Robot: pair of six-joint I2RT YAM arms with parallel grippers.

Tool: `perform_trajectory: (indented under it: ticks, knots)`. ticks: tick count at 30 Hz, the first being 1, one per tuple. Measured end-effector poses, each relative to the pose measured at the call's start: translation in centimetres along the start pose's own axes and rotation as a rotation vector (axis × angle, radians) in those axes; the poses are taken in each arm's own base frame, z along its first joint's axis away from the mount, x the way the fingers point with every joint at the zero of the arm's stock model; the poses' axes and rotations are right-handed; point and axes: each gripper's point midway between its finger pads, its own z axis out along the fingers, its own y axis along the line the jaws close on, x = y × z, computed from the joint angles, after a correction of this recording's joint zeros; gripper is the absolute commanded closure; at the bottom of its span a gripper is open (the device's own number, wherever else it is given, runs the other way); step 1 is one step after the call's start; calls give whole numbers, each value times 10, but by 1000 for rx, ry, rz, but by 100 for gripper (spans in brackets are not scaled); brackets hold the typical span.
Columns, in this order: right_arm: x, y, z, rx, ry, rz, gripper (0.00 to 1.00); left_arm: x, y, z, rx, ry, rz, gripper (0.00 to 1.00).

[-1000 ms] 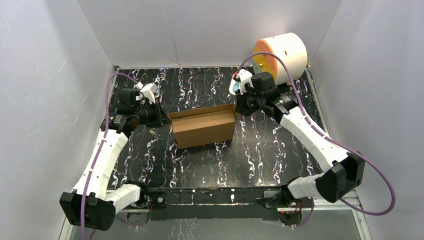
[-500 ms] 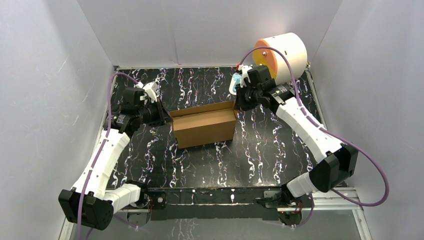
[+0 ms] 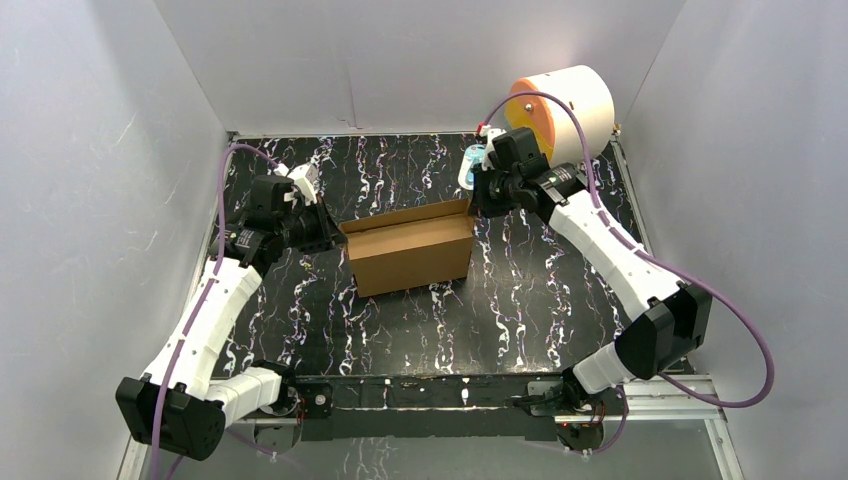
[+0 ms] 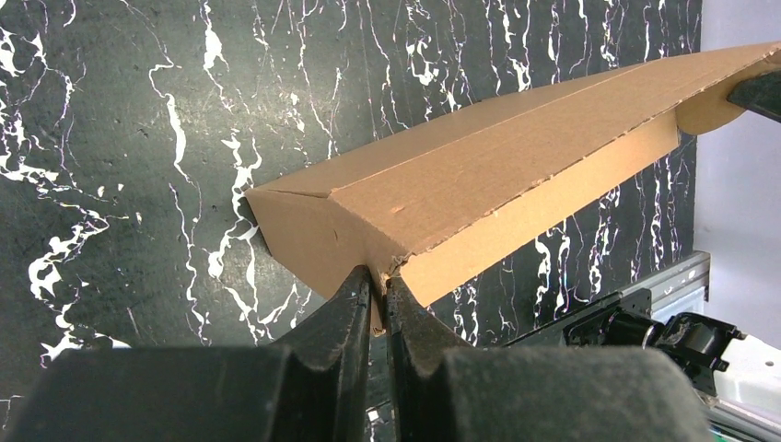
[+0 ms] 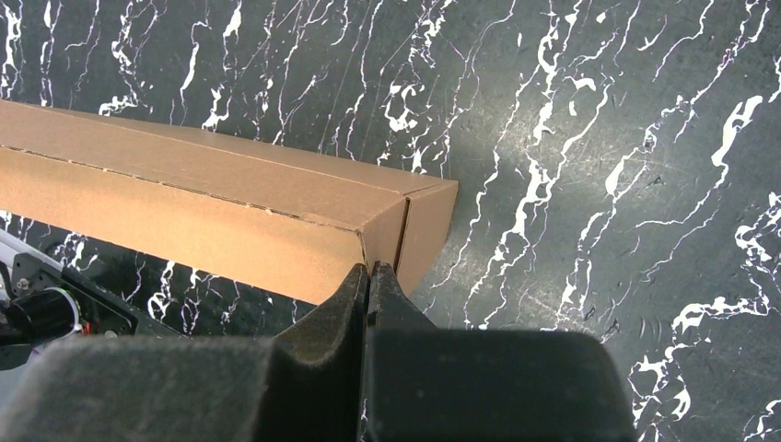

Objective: Fold the paper box

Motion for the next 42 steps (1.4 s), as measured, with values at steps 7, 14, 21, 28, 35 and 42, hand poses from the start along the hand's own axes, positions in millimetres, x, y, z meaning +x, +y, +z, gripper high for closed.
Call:
perform_trajectory:
  ticks: [7,14,21,28,35,42]
  knots:
    - [5,0,-2,-1,-29,-4,100,1,-1,1,2,1,-12,96]
    - [5,-1,0,23,-59,-32,100,0,-1,1,4,-3,-18,96]
    - [6,0,1,52,-89,-73,100,0,-1,1,4,-6,-25,96]
    - [7,0,1,73,-109,-92,100,0,-3,1,4,-7,-62,97]
    - [5,-1,3,90,-130,-100,100,-2,-5,-1,-15,7,-100,96]
    - [3,-5,4,112,-155,-103,100,-8,-12,-4,-16,14,-115,97]
